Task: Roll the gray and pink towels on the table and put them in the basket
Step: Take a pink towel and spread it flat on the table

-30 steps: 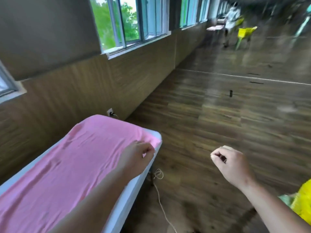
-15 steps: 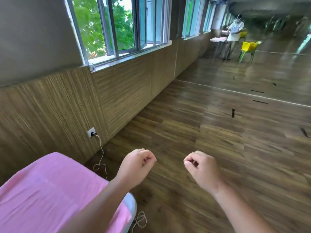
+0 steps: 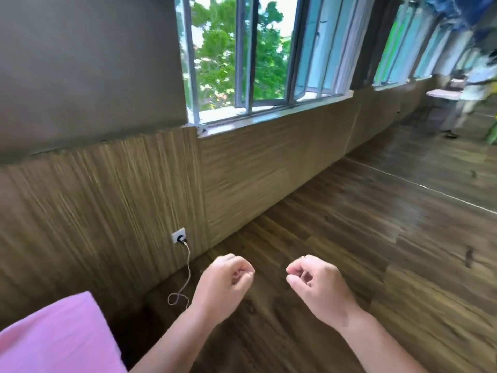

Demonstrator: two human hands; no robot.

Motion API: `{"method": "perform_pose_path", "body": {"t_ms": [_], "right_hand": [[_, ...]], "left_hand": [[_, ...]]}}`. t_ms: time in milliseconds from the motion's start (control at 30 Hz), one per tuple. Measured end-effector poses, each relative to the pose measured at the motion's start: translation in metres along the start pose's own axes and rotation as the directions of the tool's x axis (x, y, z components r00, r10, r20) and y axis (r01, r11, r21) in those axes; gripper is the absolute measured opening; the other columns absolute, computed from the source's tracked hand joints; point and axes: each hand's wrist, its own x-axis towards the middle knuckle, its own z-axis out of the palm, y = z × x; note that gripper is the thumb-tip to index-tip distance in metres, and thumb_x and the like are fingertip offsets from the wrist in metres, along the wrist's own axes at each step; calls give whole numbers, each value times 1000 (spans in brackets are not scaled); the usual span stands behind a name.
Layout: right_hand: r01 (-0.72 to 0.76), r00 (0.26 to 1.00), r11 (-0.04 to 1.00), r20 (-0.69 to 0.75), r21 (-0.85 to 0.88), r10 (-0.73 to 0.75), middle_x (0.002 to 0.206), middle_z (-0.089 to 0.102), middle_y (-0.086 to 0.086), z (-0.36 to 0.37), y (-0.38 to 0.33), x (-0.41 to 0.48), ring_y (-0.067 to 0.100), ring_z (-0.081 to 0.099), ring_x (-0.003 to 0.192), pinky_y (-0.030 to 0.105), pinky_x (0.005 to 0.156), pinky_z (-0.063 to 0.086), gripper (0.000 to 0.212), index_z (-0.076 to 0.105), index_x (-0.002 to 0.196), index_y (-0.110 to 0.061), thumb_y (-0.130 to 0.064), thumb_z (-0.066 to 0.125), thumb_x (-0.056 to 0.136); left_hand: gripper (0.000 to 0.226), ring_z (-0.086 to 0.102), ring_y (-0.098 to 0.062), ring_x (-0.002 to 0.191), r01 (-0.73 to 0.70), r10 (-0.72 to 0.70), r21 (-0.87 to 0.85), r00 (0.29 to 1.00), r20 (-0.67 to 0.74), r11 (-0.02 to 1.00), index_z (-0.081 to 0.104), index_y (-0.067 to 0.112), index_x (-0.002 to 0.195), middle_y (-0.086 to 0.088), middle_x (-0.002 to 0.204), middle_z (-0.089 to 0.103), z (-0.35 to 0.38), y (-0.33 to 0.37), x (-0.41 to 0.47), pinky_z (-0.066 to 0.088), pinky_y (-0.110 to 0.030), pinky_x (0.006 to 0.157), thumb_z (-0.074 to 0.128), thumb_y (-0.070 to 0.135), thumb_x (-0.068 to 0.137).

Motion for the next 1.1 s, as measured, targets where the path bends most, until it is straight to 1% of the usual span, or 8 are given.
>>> {"method": "perform_pose_path", "body": {"t_ms": [133, 233, 400, 567, 700, 767, 933, 1100], "right_hand": [[147, 982, 989, 122, 2, -146, 79, 64, -20, 14, 34, 82, 8, 65, 74, 25, 63, 55, 6, 69, 83, -33, -27, 69, 84], [261, 939, 965, 227, 24, -259, 78, 64, -18, 23, 48, 142, 11, 64, 74, 25, 63, 55, 9, 69, 84, -33, -24, 70, 83], [426, 810, 887, 362, 177, -461, 80, 64, -16, 63, 24, 215, 14, 63, 74, 26, 66, 54, 13, 69, 85, -34, -21, 73, 83], [527, 627, 772, 450, 356, -636, 82, 64, -14, 133, -46, 233, 13, 62, 76, 23, 68, 51, 13, 68, 85, -35, -25, 75, 83], [595, 428, 652, 500, 471, -752, 83, 64, -14, 184, -105, 223, 11, 62, 79, 21, 68, 51, 11, 67, 85, -36, -27, 74, 83], [620, 332, 585, 501, 523, -799, 85, 63, -17, 206, -132, 215, 10, 63, 81, 21, 68, 51, 8, 68, 86, -35, -28, 73, 83], [639, 148, 482, 519, 600, -842, 85, 61, -16, 258, -191, 201, 10, 62, 81, 25, 70, 52, 8, 69, 89, -35, -32, 68, 82], [624, -59, 383, 531, 681, -846, 91, 61, -23, 306, -241, 173, 5, 62, 83, 21, 73, 52, 12, 69, 94, -37, -34, 69, 83]], "left_hand": [[11, 60, -6, 89, 131, -130, -2, 983, -131, 991, 68, 35, 84, 16, 86, 63, 11, -21, 45, 51, -29, 76, 58, 37, 87], [11, 60, -4, 90, 265, -258, -5, 934, -246, 964, 69, 35, 83, 19, 85, 63, 16, -29, 67, 51, -25, 76, 60, 37, 88], [11, 58, -3, 90, 448, -397, 52, 834, -383, 892, 68, 33, 84, 19, 83, 62, -3, -36, 65, 50, -23, 77, 60, 39, 88], [13, 58, -4, 88, 632, -509, 32, 652, -562, 774, 67, 31, 86, 17, 84, 63, -41, -57, 22, 49, -27, 79, 59, 40, 84], [7, 58, -2, 84, 737, -534, 2, 492, -687, 676, 69, 30, 85, 19, 79, 62, -66, -71, -25, 42, -12, 74, 64, 36, 84], [8, 58, -3, 83, 766, -532, -29, 418, -736, 642, 68, 28, 83, 17, 78, 63, -77, -80, -48, 41, -13, 73, 63, 35, 83], [10, 57, -5, 83, 824, -540, -80, 290, -790, 561, 66, 28, 83, 15, 80, 63, -104, -100, -92, 47, -24, 72, 60, 36, 81], [13, 58, -3, 86, 857, -556, -172, 151, -817, 486, 67, 32, 91, 19, 85, 63, -116, -109, -127, 50, -24, 74, 60, 42, 86]]}}
